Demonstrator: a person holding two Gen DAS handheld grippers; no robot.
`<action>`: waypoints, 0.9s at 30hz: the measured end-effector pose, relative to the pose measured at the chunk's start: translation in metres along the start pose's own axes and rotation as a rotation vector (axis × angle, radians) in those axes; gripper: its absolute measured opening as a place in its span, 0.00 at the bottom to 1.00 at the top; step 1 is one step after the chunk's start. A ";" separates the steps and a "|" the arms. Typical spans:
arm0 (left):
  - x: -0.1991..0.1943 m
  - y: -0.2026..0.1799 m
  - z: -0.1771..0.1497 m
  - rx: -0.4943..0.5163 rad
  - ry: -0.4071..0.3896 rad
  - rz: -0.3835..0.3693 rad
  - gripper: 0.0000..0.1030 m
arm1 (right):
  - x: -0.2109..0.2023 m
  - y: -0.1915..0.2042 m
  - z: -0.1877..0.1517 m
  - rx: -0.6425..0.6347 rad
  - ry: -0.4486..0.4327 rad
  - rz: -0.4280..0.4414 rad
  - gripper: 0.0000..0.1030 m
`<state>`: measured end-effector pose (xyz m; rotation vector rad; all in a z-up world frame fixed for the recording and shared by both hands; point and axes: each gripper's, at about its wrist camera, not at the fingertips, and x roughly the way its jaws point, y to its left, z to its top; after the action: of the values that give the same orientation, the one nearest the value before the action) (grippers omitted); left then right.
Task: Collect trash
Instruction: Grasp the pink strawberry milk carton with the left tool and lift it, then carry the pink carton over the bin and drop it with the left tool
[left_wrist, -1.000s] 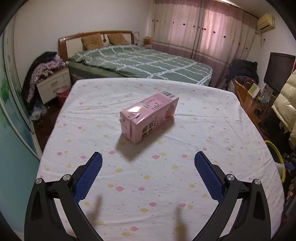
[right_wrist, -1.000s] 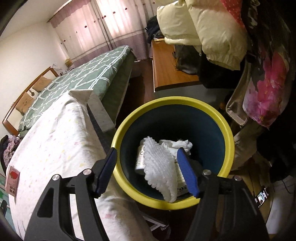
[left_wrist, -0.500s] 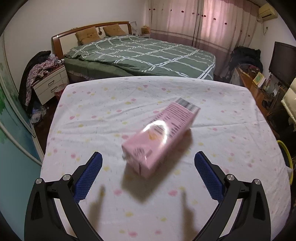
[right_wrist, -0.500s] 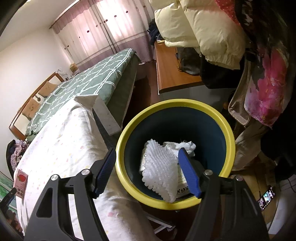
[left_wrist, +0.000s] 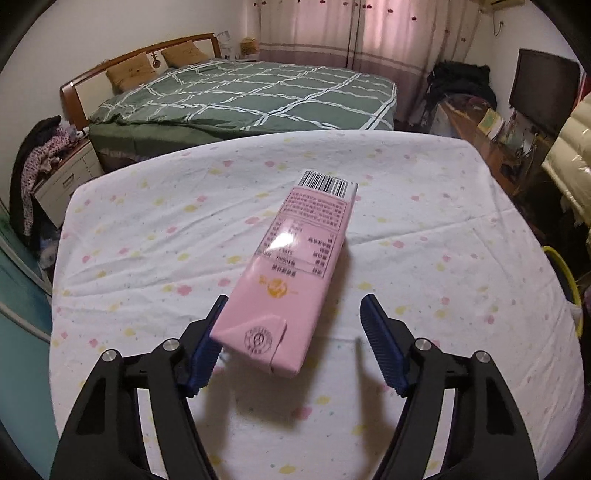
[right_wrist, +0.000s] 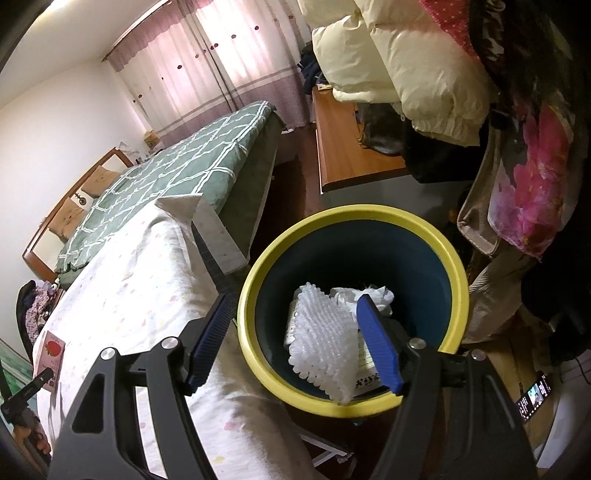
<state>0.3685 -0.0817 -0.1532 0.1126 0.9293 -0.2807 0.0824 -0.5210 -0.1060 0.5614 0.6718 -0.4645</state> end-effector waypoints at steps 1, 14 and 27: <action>0.002 0.000 0.003 -0.006 0.006 0.004 0.69 | 0.000 0.001 0.000 -0.002 0.002 0.003 0.65; 0.027 -0.015 0.037 -0.004 0.081 -0.030 0.39 | -0.004 -0.004 0.001 0.005 -0.007 0.014 0.65; -0.033 -0.128 0.034 0.158 -0.015 -0.168 0.39 | -0.019 -0.016 0.002 -0.029 -0.022 0.021 0.65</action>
<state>0.3395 -0.2053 -0.1032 0.1781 0.9026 -0.5106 0.0607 -0.5298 -0.0968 0.5343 0.6500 -0.4403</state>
